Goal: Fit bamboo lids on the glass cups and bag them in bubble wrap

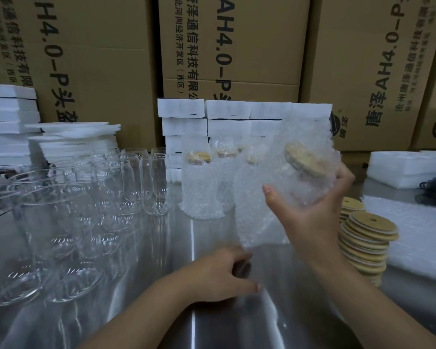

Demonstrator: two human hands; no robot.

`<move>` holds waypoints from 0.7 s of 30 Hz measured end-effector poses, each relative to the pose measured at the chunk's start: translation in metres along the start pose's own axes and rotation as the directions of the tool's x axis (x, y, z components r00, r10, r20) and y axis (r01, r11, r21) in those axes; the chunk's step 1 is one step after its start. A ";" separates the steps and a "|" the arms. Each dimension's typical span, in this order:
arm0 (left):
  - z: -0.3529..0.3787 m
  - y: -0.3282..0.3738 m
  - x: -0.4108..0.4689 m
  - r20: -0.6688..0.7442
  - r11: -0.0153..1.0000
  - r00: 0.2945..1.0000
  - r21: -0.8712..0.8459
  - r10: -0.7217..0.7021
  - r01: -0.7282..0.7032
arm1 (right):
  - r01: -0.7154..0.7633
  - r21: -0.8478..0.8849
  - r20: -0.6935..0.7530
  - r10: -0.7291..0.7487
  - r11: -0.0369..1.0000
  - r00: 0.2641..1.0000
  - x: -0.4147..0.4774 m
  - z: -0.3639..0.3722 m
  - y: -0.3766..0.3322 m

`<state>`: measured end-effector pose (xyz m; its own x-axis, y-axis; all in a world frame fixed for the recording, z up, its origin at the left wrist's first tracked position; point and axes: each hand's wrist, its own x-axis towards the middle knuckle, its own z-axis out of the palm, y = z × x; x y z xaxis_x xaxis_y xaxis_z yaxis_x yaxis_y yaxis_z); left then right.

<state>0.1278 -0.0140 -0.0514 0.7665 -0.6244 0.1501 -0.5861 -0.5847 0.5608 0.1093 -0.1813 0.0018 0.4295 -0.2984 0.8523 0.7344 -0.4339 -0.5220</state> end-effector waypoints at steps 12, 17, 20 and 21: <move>-0.005 0.002 -0.002 0.002 0.967 0.998 0.247 0.062 -0.061 | 0.154 -0.343 0.420 0.005 0.927 0.907 0.017 0.082 0.023; -0.006 0.001 -0.002 0.008 0.963 0.998 0.265 0.055 -0.055 | 0.261 -0.547 0.502 0.063 0.796 0.862 0.041 0.087 0.027; -0.005 0.000 -0.001 0.016 0.960 0.998 0.271 0.062 -0.064 | 0.430 -0.658 0.576 0.046 0.618 0.816 0.047 0.090 0.027; -0.005 -0.001 0.000 0.016 0.960 0.998 0.271 0.065 -0.067 | 0.461 -0.674 0.592 0.049 0.577 0.804 0.048 0.092 0.027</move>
<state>0.1292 -0.0109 -0.0478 0.7225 -0.6693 0.1736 -0.6853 -0.6598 0.3082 0.1981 -0.1296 0.0314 0.6928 0.2421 0.6792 0.2673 -0.9611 0.0699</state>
